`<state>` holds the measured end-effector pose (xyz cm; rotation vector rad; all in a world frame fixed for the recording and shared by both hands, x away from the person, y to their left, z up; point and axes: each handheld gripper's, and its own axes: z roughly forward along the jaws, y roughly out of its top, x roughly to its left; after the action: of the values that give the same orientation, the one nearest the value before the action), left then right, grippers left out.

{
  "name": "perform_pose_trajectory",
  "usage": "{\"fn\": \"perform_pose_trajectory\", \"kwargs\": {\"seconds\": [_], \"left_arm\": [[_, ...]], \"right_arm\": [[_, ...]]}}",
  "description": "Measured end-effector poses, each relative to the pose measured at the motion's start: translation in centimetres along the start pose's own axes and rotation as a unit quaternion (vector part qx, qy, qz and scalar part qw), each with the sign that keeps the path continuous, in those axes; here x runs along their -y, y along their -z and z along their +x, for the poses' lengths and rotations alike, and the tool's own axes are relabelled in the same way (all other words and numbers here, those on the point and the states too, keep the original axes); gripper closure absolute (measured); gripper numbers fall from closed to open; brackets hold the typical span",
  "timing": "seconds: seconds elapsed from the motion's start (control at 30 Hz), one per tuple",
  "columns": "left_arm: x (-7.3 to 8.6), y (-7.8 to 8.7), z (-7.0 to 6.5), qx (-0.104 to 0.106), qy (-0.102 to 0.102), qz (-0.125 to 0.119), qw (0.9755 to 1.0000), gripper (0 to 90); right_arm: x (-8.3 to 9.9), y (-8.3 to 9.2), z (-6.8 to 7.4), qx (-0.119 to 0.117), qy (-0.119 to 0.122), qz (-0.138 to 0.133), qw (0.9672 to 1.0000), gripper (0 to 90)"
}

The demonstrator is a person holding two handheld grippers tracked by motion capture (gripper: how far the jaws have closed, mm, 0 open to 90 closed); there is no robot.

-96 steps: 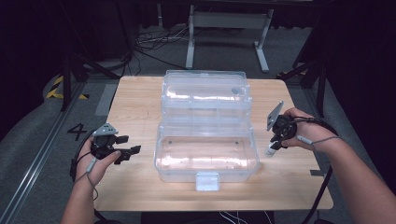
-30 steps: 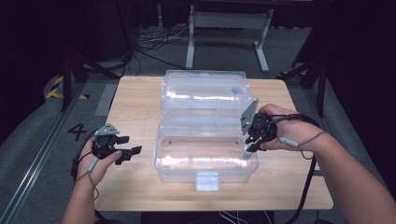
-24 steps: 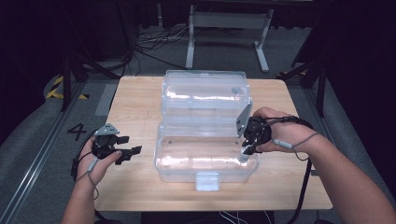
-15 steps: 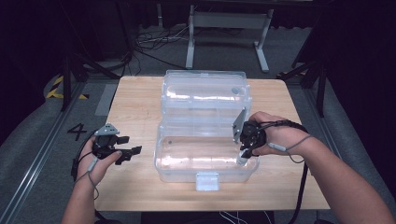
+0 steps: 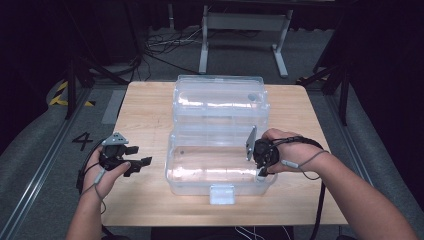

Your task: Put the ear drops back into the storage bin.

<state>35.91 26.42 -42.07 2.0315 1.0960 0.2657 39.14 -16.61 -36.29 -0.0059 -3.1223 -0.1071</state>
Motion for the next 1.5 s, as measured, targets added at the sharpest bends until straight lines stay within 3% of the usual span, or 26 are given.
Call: {"fn": "perform_pose_trajectory", "kwargs": {"seconds": [0.67, 1.27, 1.5], "left_arm": [[0.0, 0.0, 0.0, 0.000, 0.002, 0.002, 1.0000, 29.5], [0.1, -0.1, 0.1, 0.001, 0.003, 0.002, 1.0000, 29.4], [0.1, -0.2, 0.2, 0.002, 0.003, 0.004, 1.0000, 29.4]], "right_arm": [[0.1, -2.8, -0.2, -0.013, 0.008, 0.028, 0.9995, 71.4], [0.4, -3.0, -0.2, -0.013, 0.006, 0.038, 0.9992, 70.6], [0.7, -1.8, 0.0, -0.011, 0.003, 0.019, 0.9998, 68.5]]}}
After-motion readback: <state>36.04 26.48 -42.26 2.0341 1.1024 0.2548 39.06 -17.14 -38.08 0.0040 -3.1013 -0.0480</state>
